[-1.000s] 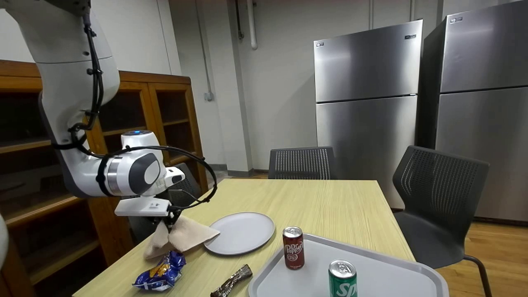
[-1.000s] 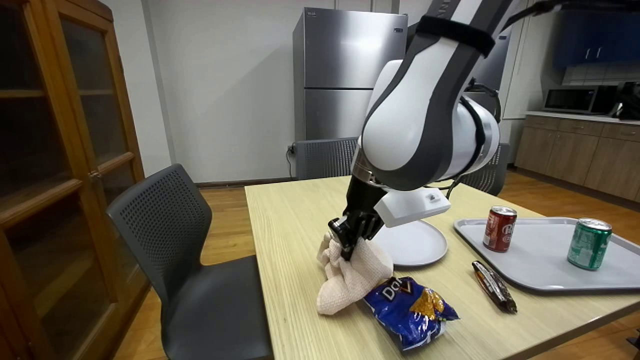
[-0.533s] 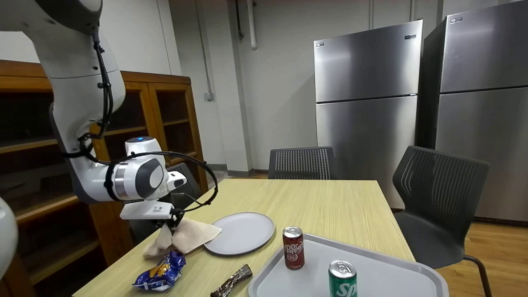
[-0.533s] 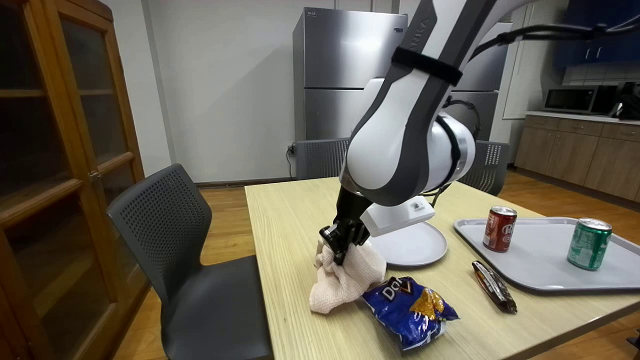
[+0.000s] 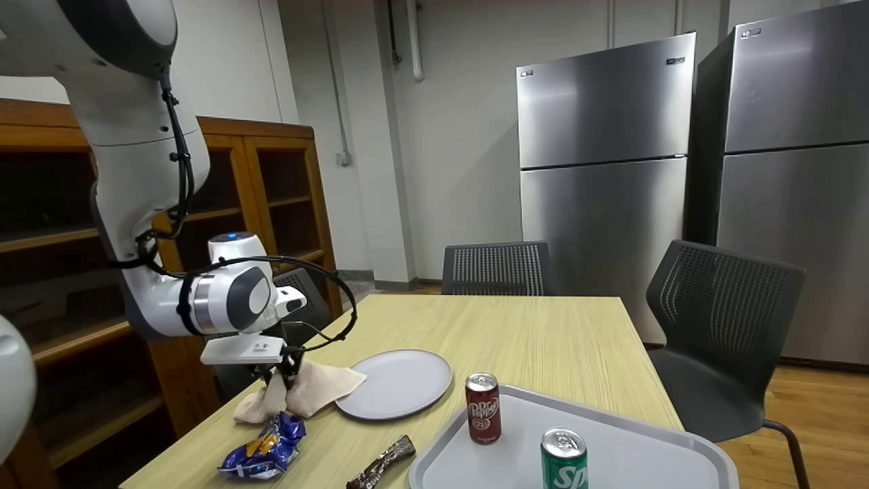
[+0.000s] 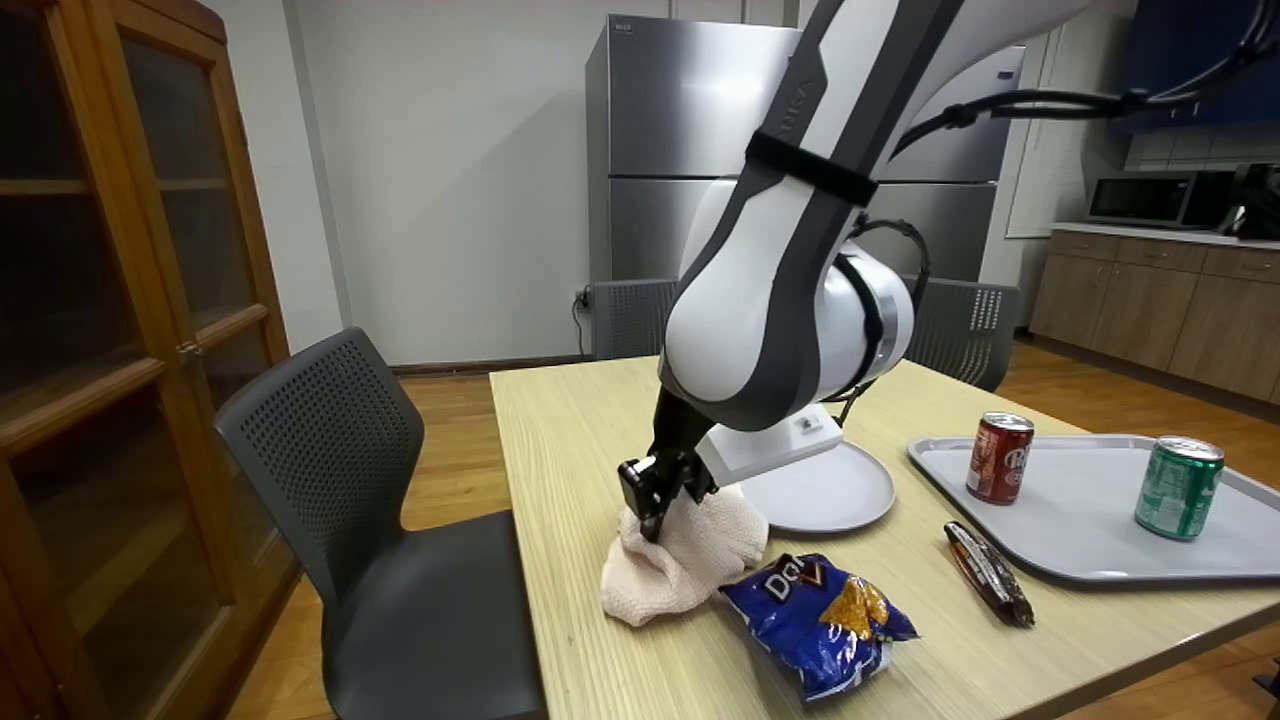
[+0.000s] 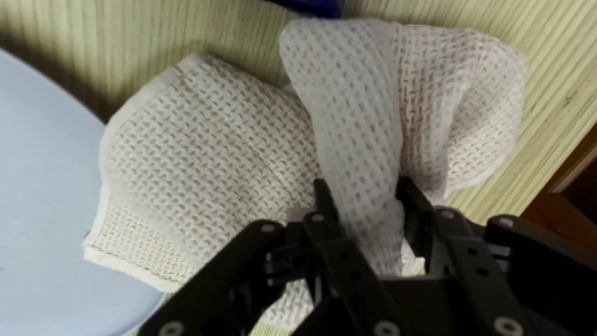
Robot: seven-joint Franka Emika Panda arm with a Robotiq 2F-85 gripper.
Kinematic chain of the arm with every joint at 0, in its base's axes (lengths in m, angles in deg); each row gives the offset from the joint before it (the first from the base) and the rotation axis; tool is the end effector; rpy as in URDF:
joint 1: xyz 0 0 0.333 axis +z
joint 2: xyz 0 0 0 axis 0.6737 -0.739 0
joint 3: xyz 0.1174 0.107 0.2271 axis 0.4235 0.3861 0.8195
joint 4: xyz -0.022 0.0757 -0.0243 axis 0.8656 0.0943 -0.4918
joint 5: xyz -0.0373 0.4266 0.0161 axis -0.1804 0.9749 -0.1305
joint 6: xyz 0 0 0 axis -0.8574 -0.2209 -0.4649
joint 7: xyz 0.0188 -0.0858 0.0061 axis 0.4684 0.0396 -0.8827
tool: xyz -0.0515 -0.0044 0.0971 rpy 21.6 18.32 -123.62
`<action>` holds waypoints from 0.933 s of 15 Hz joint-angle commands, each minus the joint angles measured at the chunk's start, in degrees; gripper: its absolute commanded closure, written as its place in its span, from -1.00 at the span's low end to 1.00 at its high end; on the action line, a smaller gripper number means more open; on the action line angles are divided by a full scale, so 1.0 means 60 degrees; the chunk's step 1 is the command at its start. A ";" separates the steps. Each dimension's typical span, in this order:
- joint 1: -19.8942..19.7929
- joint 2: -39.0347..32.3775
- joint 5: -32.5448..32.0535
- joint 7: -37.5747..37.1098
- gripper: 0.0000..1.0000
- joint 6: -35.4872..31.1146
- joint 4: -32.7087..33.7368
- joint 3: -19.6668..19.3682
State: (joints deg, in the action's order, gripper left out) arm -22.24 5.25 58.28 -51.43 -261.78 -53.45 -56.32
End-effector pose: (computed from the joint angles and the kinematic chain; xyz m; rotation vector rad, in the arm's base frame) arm 0.4865 0.2076 0.0726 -2.9970 -0.5512 -0.3513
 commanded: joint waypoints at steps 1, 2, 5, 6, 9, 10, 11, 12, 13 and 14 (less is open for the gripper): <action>-0.0055 0.0120 -0.0171 -0.0283 -0.46 0.0278 0.0133 0.0088; -0.0094 0.0214 -0.0169 -0.0252 -0.59 0.0259 0.0072 0.0136; -0.0166 0.0735 -0.0173 -0.0201 -0.99 0.0125 -0.0292 0.0211; -0.0152 0.0878 -0.0174 -0.0224 -1.00 0.0130 -0.0353 0.0190; 0.0632 0.1410 -0.0345 -0.0897 -1.00 0.0433 -0.0546 -0.0816; 0.0950 0.1553 -0.0470 -0.1179 -1.00 0.0502 -0.0606 -0.1259; 0.1145 0.1708 -0.0618 -0.1413 -1.00 0.0647 -0.0682 -0.1589; 0.1414 0.1842 -0.0848 -0.1718 -1.00 0.0696 -0.0769 -0.2023; 0.1651 0.1963 -0.1111 -0.2036 -1.00 0.0776 -0.0831 -0.2406; 0.1790 0.2094 -0.1342 -0.2323 -1.00 0.0806 -0.0922 -0.2696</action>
State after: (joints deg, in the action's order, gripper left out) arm -15.40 13.33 54.66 -59.08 -259.62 -56.12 -66.88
